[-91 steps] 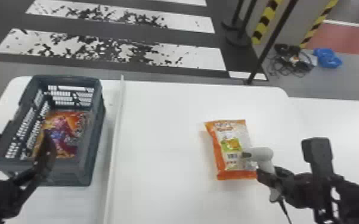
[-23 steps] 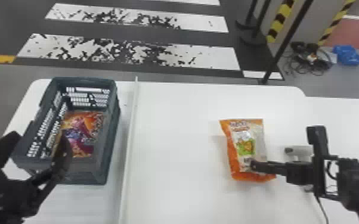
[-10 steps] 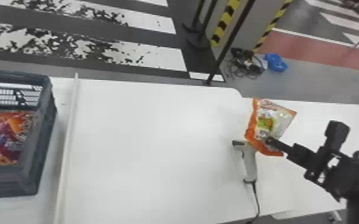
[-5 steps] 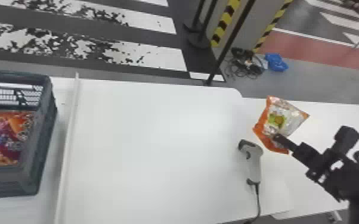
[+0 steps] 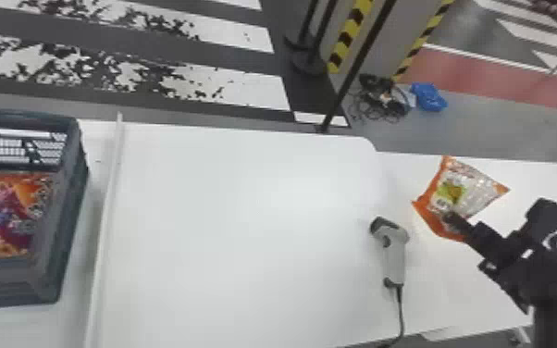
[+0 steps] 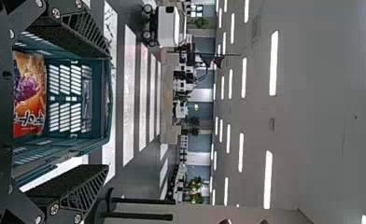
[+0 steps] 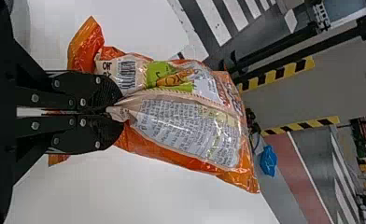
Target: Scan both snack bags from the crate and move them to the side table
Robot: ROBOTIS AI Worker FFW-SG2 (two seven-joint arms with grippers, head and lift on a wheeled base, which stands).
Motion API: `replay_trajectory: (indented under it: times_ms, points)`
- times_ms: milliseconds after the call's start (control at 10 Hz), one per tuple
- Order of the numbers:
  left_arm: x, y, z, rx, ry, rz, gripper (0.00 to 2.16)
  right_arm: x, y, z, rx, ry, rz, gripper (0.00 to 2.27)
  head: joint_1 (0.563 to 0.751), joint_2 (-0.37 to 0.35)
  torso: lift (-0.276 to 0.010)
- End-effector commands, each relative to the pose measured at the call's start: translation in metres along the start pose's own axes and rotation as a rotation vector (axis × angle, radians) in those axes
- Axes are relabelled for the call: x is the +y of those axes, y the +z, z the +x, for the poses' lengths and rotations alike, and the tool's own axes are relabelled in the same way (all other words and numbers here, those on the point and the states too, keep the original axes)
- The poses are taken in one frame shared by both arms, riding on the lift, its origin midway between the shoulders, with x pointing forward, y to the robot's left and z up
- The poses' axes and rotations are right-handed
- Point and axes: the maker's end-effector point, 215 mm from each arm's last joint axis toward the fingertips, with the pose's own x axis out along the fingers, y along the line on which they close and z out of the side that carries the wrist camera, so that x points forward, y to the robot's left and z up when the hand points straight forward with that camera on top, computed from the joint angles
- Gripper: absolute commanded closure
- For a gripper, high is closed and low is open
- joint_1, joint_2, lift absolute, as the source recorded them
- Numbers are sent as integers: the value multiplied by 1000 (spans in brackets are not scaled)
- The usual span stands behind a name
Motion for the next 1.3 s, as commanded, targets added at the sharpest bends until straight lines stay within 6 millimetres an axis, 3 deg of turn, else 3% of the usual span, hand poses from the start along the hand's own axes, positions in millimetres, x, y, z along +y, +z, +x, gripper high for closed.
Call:
replay_trajectory:
  times_ms: [0,300,400,500,600,700,1100,1200]
  points:
    - [0,0,0,0,0,0,161,-21,3,7,-23,-48,10,2256,695,-350,-75]
    - [1,-1,0,2,3,-1,161,-57,-1,17,-39,-155,31,2196,695,-350,-75]
    - [1,-1,0,2,0,0,161,-64,0,20,-55,-178,32,2003,695,-350,-75]
    - [1,-1,0,2,0,0,161,-68,5,23,-86,-183,42,1578,695,-350,-75]
    - [1,-1,-1,0,0,0,161,-69,3,27,-86,-184,51,583,695,-350,-75]
    - [1,-1,-1,0,0,0,161,-70,2,28,-89,-196,45,-2,695,-350,-75]
    - [1,4,-1,-14,1,2,161,-68,17,24,-149,-192,53,53,695,-350,-75]
    - [1,4,-1,-13,1,2,161,-60,21,18,-170,-177,41,53,695,-350,-75]
